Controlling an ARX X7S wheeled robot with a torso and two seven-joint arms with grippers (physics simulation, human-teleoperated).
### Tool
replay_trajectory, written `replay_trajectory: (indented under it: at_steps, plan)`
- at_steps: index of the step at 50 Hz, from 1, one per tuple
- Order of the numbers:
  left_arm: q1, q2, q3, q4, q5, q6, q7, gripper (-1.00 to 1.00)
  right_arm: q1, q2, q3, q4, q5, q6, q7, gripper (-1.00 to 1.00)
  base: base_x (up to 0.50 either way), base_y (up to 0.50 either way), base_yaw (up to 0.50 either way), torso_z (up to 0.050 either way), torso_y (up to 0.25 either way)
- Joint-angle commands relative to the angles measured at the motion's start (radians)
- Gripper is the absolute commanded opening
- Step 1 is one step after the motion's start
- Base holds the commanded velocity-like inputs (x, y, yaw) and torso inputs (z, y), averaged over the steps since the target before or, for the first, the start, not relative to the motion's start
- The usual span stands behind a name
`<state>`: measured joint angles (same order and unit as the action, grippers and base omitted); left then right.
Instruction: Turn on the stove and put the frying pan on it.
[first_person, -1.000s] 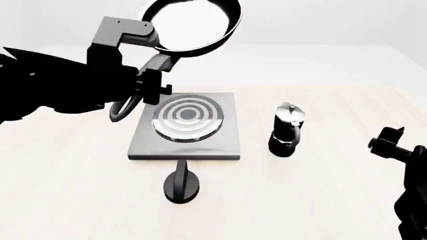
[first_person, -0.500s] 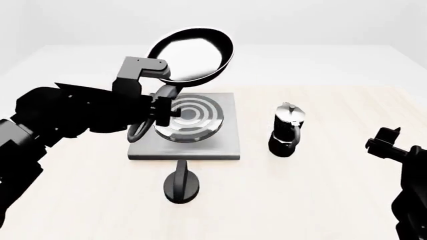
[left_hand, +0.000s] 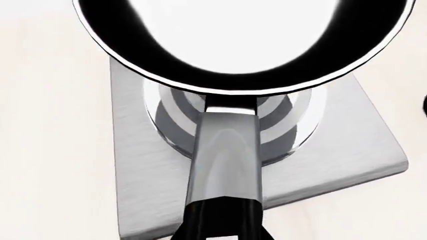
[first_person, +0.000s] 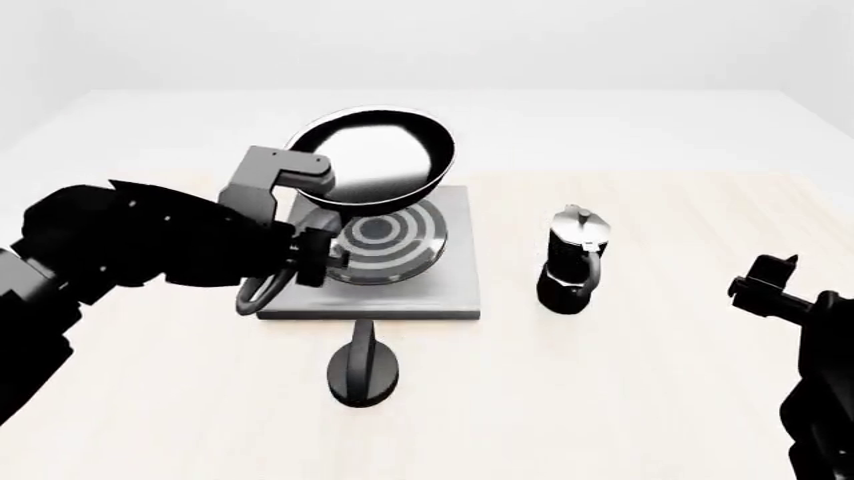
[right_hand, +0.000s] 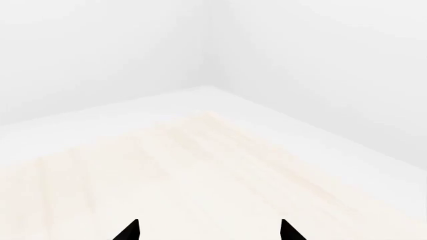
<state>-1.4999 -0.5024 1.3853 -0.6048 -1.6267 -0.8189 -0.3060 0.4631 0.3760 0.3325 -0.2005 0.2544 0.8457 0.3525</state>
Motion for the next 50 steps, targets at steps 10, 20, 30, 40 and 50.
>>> replay_trajectory:
  at_steps: [10,20,30,40,50]
  plan:
    - [0.011,0.017,-0.020,-0.048,0.064,-0.004,0.036,-1.00,-0.005,-0.002,-0.003,0.011,0.003,-0.012,0.000,1.00,0.00,0.00,0.00,0.000,0.001]
    - [0.042,0.029,-0.015,-0.069,0.075,0.018,0.051,-1.00,-0.004,-0.003,-0.008,0.014,0.004,-0.014,0.001,1.00,0.00,0.00,0.00,0.001,0.002]
    - [0.054,0.045,-0.002,-0.086,0.097,0.031,0.083,-1.00,-0.006,0.000,-0.006,0.009,0.008,-0.011,0.001,1.00,0.00,0.00,0.00,0.000,0.002]
    - [0.063,0.060,0.006,-0.103,0.104,0.029,0.092,-1.00,-0.004,0.000,-0.004,0.006,0.012,-0.010,0.003,1.00,0.00,0.00,0.00,0.001,0.001]
    - [0.090,0.018,-0.017,-0.017,0.062,0.018,0.006,-1.00,-0.004,0.000,-0.008,0.010,0.013,-0.014,0.004,1.00,0.00,0.00,0.00,0.000,0.002]
